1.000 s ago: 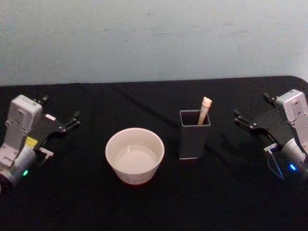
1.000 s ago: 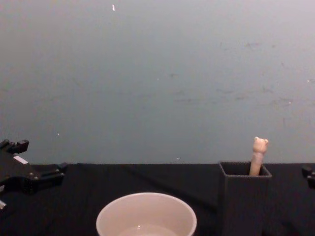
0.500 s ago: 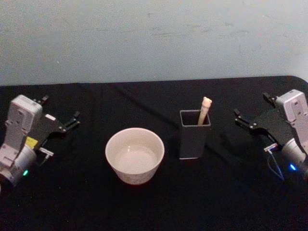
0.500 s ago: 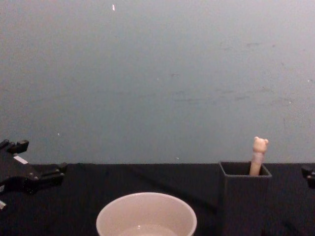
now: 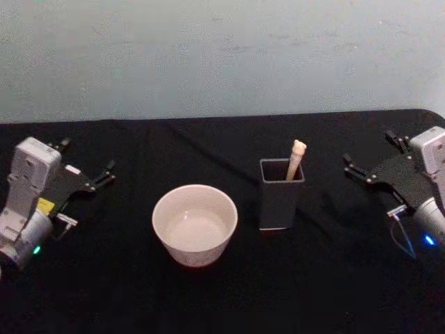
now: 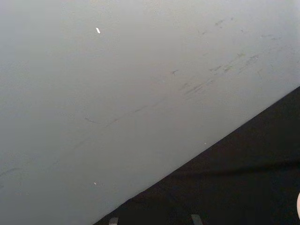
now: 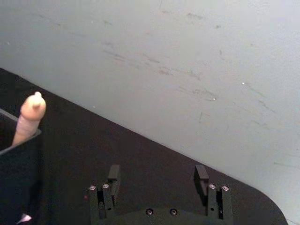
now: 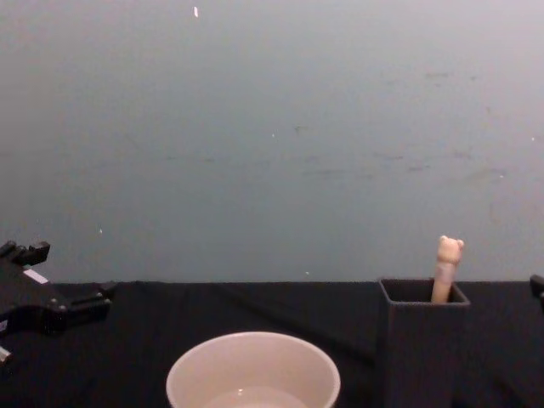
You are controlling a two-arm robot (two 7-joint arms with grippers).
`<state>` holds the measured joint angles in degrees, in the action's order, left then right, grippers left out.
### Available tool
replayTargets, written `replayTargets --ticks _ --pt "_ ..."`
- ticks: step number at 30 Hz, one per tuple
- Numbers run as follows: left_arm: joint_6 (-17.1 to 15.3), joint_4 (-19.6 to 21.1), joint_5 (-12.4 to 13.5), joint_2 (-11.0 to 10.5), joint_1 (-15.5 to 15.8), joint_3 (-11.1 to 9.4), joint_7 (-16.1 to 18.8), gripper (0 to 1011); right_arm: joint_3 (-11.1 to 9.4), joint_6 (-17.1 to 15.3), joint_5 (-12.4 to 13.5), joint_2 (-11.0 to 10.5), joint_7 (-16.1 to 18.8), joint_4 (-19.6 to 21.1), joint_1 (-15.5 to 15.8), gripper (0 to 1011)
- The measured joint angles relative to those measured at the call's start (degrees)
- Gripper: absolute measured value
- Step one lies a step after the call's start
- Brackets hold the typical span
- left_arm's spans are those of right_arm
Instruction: Pick up the stirring spoon with one hand, stir inside the cup, then place it back in its original position.
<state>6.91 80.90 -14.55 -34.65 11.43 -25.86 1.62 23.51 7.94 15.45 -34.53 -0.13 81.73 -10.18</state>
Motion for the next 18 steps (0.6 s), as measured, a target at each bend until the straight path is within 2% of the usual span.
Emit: replayTargets --ticks 9,11,18 --pt "0.0 0.0 0.0 0.0 0.0 0.0 0.0 1001 -2.67 1.39 4.83 -2.46 6.43 4.13 4.1 1000" --pt "0.0 0.0 0.0 0.0 0.0 0.0 0.0 1001 -3.35 1.84 6.89 -3.25 9.15 5.61 5.84 1000" --pt "0.0 0.0 0.0 0.0 0.01 0.0 0.0 1001 -3.79 1.97 10.62 -3.43 14.57 7.8 7.94 1000"
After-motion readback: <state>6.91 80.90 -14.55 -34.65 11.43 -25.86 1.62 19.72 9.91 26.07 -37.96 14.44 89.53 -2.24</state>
